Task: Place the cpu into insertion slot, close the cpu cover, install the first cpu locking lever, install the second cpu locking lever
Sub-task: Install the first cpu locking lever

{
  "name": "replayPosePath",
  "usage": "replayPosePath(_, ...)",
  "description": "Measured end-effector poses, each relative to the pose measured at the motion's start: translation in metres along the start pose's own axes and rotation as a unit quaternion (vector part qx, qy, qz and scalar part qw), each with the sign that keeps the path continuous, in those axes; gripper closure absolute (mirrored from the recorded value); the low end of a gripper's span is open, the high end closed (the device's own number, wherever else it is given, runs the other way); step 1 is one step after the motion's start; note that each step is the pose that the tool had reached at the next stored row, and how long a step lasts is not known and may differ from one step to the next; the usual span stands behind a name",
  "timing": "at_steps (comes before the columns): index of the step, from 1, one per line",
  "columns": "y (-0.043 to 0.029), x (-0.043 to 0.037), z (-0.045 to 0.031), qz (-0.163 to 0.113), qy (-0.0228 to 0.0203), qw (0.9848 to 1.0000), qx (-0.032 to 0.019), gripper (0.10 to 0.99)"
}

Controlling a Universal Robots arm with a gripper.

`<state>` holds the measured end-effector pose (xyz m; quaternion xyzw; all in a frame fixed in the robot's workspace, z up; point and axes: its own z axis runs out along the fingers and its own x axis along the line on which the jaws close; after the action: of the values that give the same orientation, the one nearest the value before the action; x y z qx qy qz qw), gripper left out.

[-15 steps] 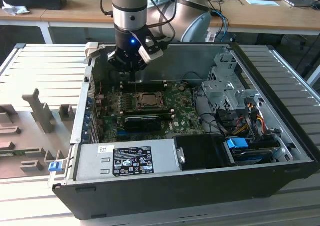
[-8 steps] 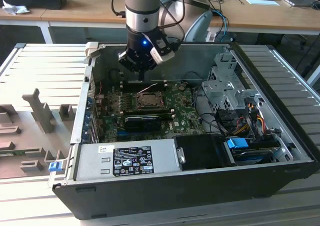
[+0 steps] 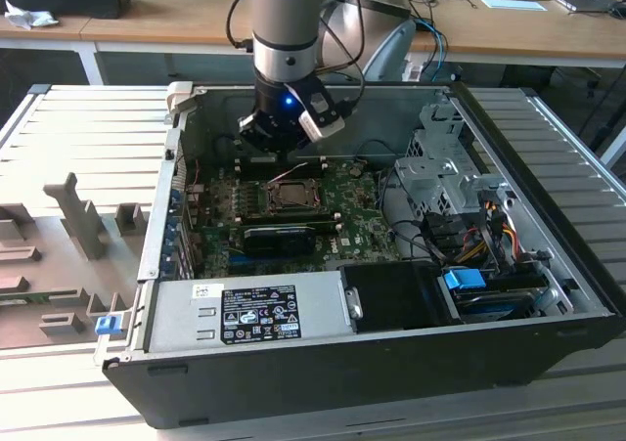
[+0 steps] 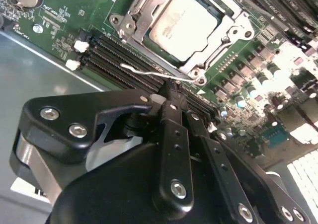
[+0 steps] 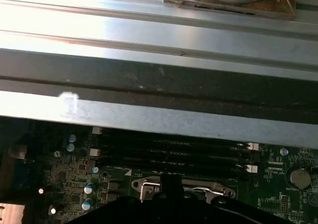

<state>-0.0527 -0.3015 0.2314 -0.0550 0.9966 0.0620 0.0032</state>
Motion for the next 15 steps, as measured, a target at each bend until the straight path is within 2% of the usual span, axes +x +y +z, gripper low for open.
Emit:
replayPosePath(6, 0.0041, -0.0072, 0.0016, 0.0, 0.0, 1.0, 0.0003, 0.98)
replayPosePath(11, 0.0066, -0.0131, 0.0033, 0.001, 0.0004, 1.0, 0.0055, 0.98)
replayPosePath(15, 0.0067, -0.0187, 0.0047, 0.005, 0.0, 1.0, 0.0064, 0.98)
